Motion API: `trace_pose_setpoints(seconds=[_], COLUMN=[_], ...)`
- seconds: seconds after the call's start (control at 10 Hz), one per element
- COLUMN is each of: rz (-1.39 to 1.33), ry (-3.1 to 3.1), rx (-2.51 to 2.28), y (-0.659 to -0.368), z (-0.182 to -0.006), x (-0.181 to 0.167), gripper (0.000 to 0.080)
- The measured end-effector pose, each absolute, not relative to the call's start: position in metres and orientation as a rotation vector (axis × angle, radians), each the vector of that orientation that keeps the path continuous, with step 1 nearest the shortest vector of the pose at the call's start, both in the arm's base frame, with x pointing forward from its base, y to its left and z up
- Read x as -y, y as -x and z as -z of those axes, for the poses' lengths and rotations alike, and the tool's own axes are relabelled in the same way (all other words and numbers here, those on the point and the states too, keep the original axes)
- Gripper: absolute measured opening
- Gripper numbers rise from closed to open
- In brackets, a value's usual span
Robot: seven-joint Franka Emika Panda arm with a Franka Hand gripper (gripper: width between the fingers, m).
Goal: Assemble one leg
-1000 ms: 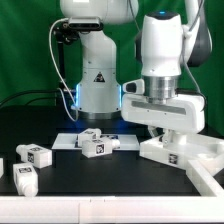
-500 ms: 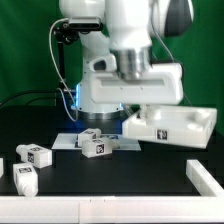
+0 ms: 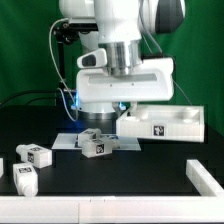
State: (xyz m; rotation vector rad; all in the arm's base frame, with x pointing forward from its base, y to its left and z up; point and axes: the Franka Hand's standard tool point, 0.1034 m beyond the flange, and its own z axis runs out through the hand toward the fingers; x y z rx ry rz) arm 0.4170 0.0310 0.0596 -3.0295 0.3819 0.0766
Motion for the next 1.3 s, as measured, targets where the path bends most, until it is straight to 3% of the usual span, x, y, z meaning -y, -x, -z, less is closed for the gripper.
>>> trace_pose_setpoints(seconds=[0.2, 0.4, 0.8, 1.1, 1.3], rz=[-0.122, -0.103, -0.121, -0.156, -0.121], ry=[3.038, 3.058, 3.058, 3.075, 3.082], rx=[-0.227, -0.115, -0.124, -0.120, -0.128], y=[-0.442, -0.465, -0.460, -0.513, -0.529], z=[-0.058, -0.055, -0.051, -0.040, -0.038], x=[0.003, 0.010, 0.011, 0.038, 0.036], gripper=[0.0049, 0.0049, 0.0049, 0.0049, 0.0049])
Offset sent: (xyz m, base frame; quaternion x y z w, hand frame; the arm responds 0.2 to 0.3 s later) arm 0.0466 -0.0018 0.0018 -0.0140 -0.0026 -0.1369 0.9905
